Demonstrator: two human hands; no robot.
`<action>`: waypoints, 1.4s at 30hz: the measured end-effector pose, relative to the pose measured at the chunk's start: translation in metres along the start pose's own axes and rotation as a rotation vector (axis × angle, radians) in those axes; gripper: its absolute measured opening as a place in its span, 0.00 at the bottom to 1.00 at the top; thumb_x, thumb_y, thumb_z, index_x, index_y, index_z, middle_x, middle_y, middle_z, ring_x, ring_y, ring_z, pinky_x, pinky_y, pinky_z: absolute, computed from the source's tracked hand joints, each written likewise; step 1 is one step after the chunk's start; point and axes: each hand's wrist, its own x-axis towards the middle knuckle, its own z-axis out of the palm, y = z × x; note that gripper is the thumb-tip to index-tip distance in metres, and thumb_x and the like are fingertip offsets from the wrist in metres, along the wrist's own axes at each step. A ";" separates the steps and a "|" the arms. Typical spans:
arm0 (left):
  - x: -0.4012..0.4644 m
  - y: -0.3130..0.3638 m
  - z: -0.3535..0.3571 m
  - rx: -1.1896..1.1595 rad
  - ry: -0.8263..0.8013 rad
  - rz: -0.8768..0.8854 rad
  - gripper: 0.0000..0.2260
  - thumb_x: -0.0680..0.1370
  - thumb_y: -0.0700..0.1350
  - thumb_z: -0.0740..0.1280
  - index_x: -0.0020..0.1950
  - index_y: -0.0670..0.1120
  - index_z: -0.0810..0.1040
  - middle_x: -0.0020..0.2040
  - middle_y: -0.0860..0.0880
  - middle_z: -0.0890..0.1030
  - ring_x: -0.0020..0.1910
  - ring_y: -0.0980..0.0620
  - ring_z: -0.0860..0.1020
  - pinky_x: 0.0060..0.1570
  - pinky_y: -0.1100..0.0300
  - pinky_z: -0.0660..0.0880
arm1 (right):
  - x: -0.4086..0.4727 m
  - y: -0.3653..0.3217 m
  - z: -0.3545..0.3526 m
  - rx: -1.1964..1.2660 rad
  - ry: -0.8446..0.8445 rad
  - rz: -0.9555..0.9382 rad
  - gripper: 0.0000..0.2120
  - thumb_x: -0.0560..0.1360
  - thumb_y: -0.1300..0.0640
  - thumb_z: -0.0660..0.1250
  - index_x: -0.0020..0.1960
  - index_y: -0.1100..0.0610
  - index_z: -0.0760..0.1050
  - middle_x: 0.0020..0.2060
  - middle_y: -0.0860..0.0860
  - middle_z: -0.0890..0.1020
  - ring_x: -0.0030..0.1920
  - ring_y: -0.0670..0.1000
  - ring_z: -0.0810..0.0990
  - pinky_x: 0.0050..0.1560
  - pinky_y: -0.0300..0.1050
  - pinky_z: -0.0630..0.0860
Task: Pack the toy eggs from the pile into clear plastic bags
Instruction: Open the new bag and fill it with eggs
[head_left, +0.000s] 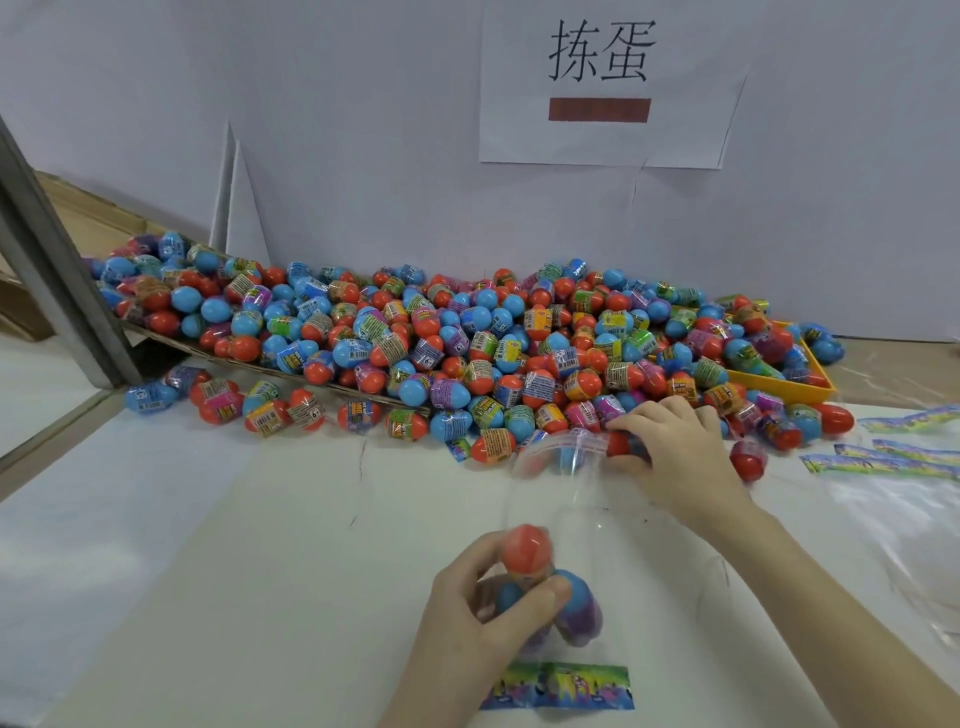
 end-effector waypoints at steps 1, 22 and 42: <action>0.001 0.000 0.000 -0.004 0.007 0.002 0.08 0.62 0.43 0.75 0.38 0.51 0.83 0.40 0.50 0.84 0.35 0.58 0.81 0.34 0.67 0.76 | -0.003 -0.001 -0.004 0.047 0.046 0.011 0.17 0.76 0.47 0.62 0.64 0.49 0.71 0.58 0.46 0.75 0.60 0.50 0.67 0.54 0.44 0.56; -0.005 0.011 0.015 0.023 0.032 0.066 0.13 0.62 0.39 0.75 0.44 0.50 0.81 0.37 0.52 0.83 0.34 0.60 0.80 0.29 0.68 0.73 | -0.050 -0.066 -0.111 0.862 0.159 0.050 0.17 0.57 0.34 0.67 0.39 0.44 0.75 0.34 0.37 0.80 0.45 0.44 0.77 0.53 0.49 0.68; -0.002 0.013 0.007 -0.082 -0.073 0.027 0.20 0.61 0.39 0.77 0.51 0.46 0.78 0.38 0.50 0.84 0.38 0.56 0.81 0.37 0.66 0.76 | -0.054 -0.047 -0.095 0.895 -0.119 -0.071 0.17 0.58 0.33 0.62 0.35 0.43 0.78 0.52 0.32 0.73 0.56 0.30 0.69 0.55 0.37 0.68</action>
